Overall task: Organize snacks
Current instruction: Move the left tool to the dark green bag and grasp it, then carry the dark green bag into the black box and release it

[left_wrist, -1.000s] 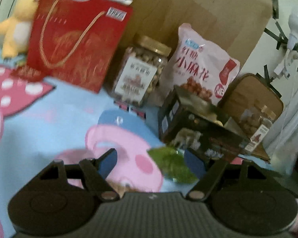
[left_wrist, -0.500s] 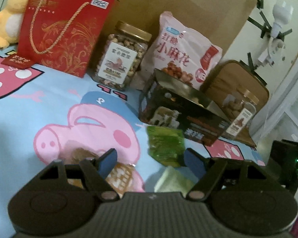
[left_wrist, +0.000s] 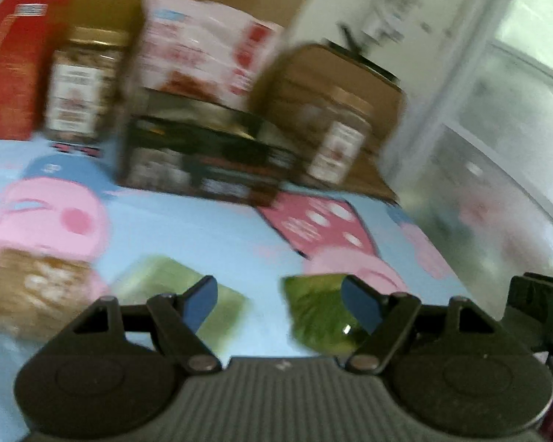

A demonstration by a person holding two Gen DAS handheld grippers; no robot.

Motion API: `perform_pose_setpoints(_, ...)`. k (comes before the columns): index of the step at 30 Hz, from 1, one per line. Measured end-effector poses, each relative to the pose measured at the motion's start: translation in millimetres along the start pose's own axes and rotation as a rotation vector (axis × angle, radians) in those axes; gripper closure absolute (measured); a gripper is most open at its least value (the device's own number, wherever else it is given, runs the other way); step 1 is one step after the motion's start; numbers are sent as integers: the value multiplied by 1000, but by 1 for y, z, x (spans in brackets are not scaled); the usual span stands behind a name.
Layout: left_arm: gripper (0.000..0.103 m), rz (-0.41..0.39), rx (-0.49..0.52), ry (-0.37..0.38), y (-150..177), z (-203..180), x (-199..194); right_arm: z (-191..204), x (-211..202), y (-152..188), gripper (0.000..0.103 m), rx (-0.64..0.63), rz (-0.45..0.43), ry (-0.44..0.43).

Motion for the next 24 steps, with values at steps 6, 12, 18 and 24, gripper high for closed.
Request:
perform_pose_setpoints(6,26,132,66,75,22,-37,39,4,-43,33,85,-19,-46,16)
perform_pose_setpoints(12,26,197,73,14,36,-42,50,-3,-52,35,49,-17,-98,28)
perform_pose_setpoints(18,26,244,30,29,52,-40,43,23,-40,44,50,-234,-108,63)
perform_pose_setpoints(24,25,247,88,22,59,-50,57,42,-20,57,52,-405,-131,129)
Point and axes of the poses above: each gripper's, at about its wrist camera, not at the fingertips, and x roughly the way its jaws point, z to its left, y to its underside, the point moved 5 cm from there along x, roughly the way its jaws point, and after that the axes turned 12 degrees about y, right-handed, at the moved point
